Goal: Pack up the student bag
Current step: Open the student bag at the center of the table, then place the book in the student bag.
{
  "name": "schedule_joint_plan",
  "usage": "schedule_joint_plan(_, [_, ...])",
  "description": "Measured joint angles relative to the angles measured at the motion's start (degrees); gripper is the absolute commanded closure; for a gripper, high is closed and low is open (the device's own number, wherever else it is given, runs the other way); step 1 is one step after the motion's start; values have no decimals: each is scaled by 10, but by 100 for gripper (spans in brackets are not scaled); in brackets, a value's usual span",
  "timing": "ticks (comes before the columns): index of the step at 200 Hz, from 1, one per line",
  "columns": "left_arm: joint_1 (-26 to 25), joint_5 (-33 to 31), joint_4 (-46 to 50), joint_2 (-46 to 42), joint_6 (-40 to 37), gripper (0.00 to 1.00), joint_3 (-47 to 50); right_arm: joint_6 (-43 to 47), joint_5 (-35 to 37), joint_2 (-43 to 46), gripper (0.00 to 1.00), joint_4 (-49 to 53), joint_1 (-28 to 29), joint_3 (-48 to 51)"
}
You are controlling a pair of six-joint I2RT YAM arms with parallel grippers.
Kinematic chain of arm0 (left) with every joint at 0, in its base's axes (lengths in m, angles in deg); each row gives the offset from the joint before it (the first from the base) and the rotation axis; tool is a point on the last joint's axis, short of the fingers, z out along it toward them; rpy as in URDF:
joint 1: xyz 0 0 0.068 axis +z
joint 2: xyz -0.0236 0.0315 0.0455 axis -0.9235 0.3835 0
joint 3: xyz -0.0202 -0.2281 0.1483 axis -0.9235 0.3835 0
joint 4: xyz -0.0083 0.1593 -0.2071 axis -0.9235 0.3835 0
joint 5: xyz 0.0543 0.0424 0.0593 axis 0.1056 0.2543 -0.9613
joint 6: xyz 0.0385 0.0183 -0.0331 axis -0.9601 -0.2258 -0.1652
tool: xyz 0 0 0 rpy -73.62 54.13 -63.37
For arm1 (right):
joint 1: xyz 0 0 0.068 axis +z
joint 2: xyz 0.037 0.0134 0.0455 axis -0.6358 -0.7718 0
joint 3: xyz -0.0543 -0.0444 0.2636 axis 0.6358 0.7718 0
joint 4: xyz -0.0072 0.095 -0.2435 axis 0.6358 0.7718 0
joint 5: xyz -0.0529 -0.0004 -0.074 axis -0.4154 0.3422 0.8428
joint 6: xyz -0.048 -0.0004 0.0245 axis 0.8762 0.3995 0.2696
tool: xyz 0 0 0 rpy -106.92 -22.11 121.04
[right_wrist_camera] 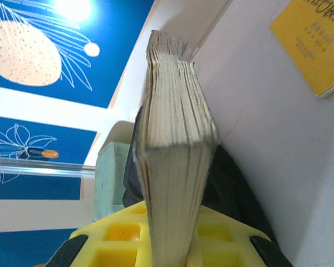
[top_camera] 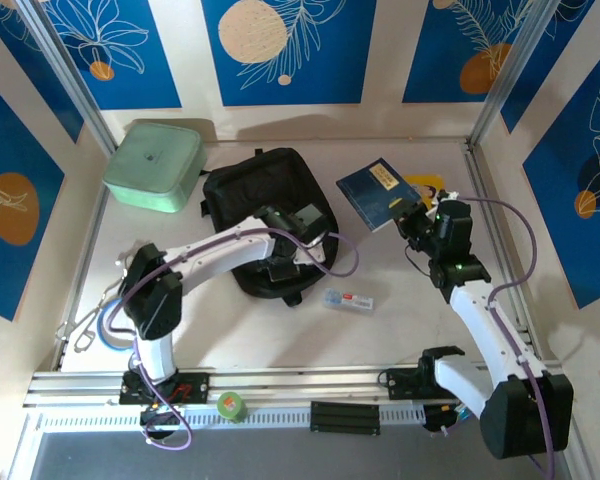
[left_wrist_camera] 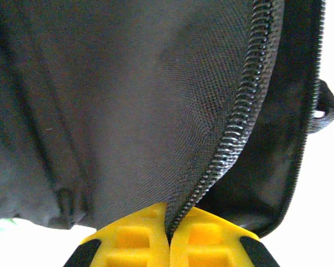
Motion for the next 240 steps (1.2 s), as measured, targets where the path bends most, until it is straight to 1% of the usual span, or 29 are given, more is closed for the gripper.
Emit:
schedule_joint_plan(46, [26, -51, -106, -104, 40, 100, 46, 5, -1, 32, 92, 40, -34, 18])
schedule_joint_plan(76, [33, -114, -213, -168, 65, 100, 103, 15, -23, 60, 92, 66, -52, 28])
schedule_joint_plan(101, [33, -136, -270, -181, 77, 100, 125, 28, -60, 78, 92, 85, -60, 33])
schedule_joint_plan(125, [33, -141, -297, -181, 87, 100, 126, 39, -98, 106, 92, 107, -54, 43])
schedule_joint_plan(154, [33, -136, -313, -176, 96, 100, 126, 42, -128, 136, 92, 134, -21, 61])
schedule_joint_plan(184, [33, -127, -330, -174, 98, 100, 126, 22, -127, 136, 91, 132, 45, 88])
schedule_joint_plan(209, [33, -115, -343, -174, 97, 100, 125, -12, -123, 103, 89, 86, 101, 116])
schedule_joint_plan(240, [33, -100, -351, -174, 89, 100, 123, -45, -124, 55, 89, 28, 130, 124])
